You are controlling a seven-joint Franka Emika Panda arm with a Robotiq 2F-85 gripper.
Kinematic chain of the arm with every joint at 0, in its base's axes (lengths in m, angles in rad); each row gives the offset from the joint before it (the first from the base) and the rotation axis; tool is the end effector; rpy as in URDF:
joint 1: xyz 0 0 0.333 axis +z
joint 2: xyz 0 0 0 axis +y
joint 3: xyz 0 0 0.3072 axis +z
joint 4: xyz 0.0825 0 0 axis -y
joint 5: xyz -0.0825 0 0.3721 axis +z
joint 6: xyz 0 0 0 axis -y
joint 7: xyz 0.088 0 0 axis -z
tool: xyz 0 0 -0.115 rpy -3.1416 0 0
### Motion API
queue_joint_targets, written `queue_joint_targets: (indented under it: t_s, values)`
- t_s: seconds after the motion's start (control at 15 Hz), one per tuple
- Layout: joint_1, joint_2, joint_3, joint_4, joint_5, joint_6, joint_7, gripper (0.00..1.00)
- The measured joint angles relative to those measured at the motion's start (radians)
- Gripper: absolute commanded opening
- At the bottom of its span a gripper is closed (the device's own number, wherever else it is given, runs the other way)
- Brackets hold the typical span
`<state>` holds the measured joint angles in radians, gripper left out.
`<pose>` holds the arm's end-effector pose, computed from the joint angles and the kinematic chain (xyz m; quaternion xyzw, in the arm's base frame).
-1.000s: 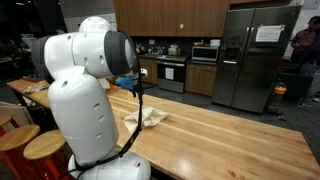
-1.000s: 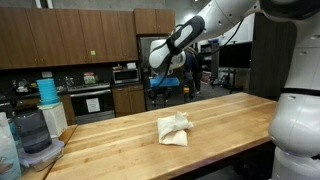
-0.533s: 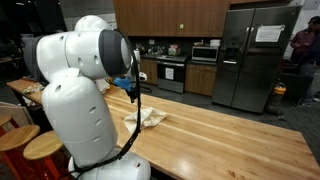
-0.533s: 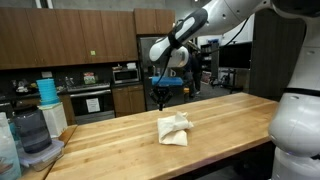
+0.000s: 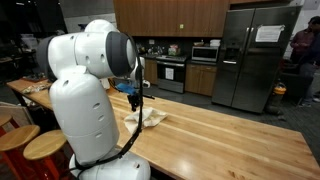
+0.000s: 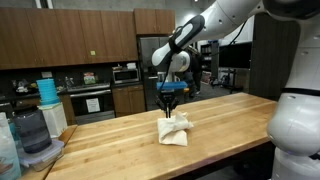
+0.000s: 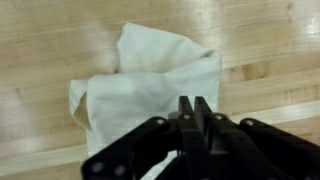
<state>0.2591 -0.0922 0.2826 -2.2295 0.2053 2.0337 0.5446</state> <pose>0.4116 0.2639 0.3919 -0.9943 0.0533 0.0845 0.0382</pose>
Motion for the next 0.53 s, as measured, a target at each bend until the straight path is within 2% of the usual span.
queue_joint_targets:
  t_s: [0.07,0.4,0.47,0.53]
  values:
    - [-0.002,0.015,-0.001,0.001,0.000,-0.012,0.000,0.17]
    - [-0.004,0.093,-0.004,0.016,-0.005,-0.054,0.003,0.26]
    - [-0.004,0.107,-0.005,0.020,-0.008,-0.059,0.004,0.28]
    - [-0.004,0.119,-0.007,0.024,-0.014,-0.061,0.008,0.35]
